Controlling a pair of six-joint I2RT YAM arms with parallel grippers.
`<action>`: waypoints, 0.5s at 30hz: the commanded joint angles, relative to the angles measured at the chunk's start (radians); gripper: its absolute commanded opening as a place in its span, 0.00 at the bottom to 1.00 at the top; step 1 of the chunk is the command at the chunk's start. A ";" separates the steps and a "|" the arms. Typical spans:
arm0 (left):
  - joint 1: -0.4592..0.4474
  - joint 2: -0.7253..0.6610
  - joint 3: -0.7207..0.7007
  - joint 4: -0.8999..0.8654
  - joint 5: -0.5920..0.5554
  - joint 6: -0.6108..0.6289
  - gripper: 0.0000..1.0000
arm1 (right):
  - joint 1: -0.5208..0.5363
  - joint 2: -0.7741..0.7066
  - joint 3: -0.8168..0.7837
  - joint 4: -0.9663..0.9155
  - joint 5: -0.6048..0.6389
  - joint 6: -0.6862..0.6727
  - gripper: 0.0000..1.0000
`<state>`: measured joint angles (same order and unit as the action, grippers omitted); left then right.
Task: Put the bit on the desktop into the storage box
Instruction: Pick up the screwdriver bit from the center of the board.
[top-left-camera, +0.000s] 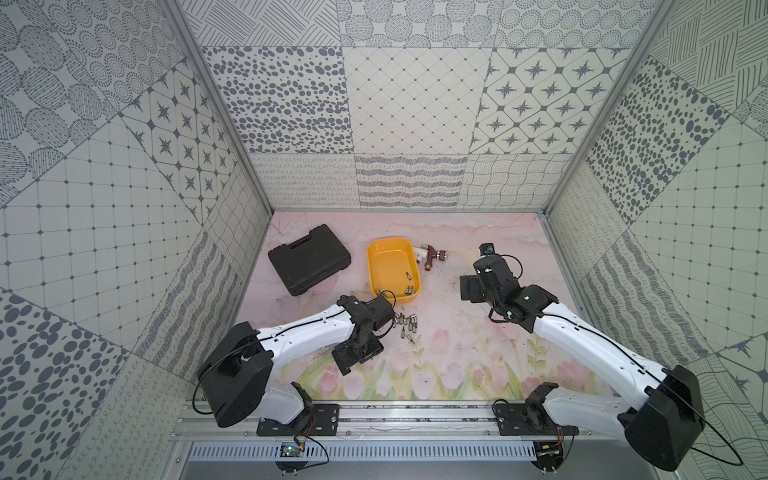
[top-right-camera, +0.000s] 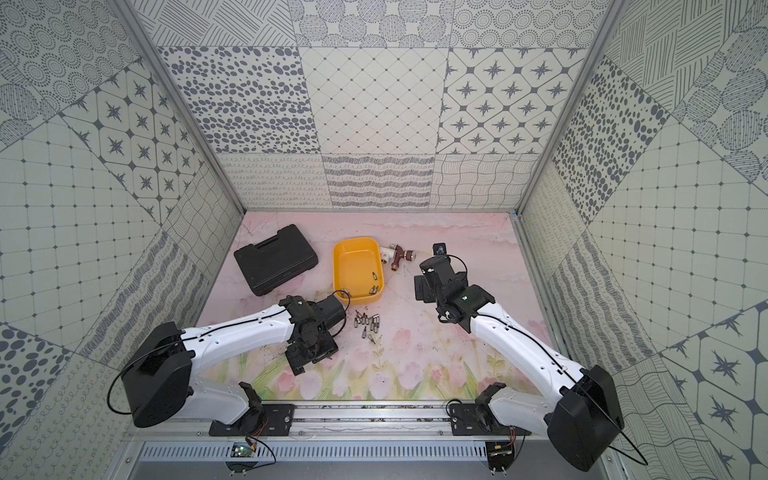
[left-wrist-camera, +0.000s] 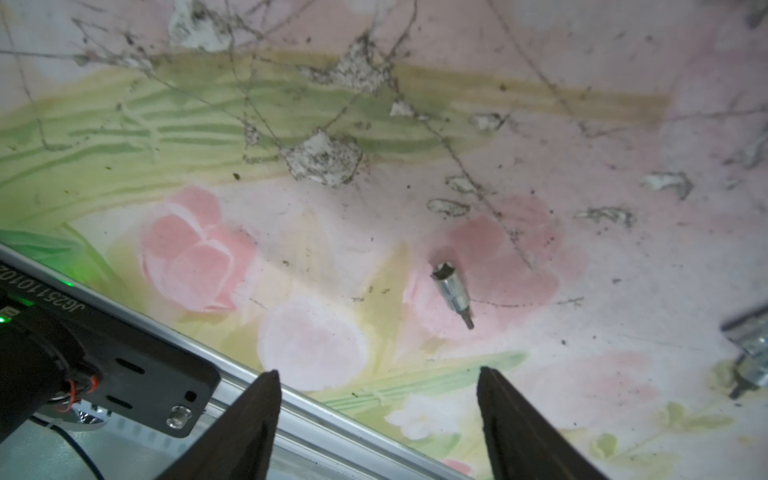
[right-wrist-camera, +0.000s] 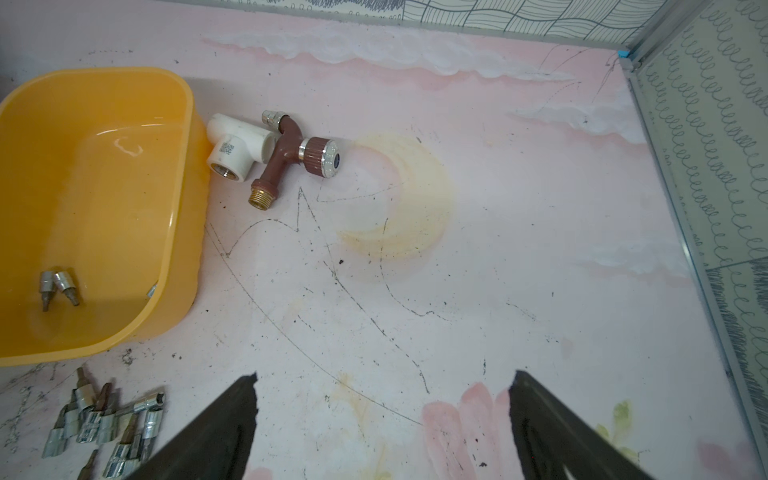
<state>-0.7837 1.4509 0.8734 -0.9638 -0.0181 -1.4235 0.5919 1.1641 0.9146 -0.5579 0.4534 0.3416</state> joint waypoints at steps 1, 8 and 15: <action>-0.003 0.044 -0.022 0.091 -0.029 -0.155 0.75 | -0.012 -0.042 -0.029 0.036 0.015 0.027 0.97; -0.004 0.097 -0.008 0.175 -0.048 -0.156 0.70 | -0.021 -0.061 -0.052 0.036 0.002 0.033 0.97; -0.002 0.103 -0.028 0.216 -0.052 -0.170 0.65 | -0.023 -0.056 -0.057 0.035 -0.007 0.033 0.97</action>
<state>-0.7837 1.5513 0.8570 -0.7952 -0.0402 -1.5478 0.5724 1.1172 0.8654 -0.5560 0.4530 0.3599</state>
